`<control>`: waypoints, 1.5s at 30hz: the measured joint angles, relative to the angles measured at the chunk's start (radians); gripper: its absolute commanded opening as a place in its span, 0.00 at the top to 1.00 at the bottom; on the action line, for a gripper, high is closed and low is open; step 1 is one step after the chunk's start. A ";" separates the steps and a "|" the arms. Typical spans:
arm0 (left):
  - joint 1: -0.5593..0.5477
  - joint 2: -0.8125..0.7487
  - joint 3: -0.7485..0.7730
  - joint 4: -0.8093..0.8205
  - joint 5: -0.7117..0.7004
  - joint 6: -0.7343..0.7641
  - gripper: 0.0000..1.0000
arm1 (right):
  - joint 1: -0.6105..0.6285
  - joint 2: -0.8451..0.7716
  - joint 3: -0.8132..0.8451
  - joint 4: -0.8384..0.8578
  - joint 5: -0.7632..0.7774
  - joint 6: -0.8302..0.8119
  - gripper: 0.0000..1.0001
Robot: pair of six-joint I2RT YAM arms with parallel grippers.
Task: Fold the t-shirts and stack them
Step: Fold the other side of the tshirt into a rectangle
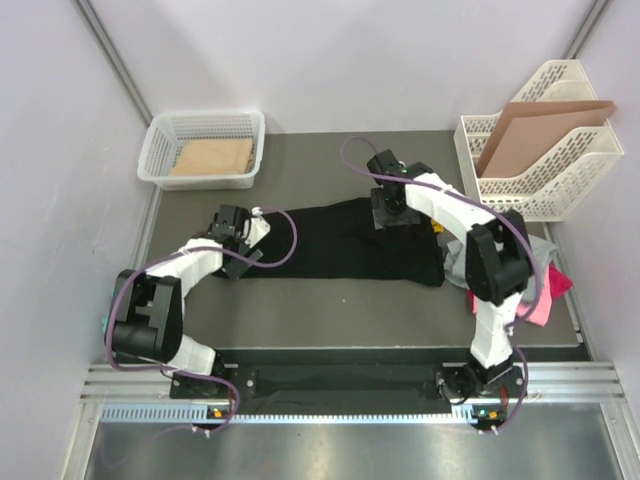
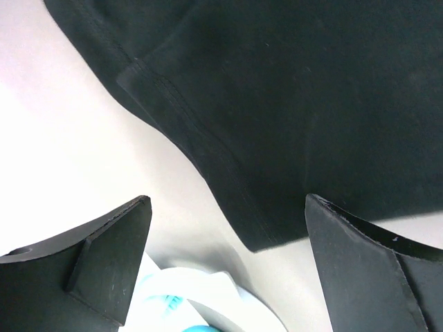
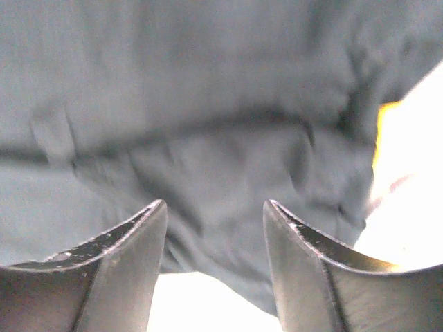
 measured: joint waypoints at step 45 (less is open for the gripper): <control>-0.005 0.011 -0.002 -0.002 0.065 -0.022 0.03 | 0.098 -0.034 -0.106 0.067 0.065 -0.005 1.00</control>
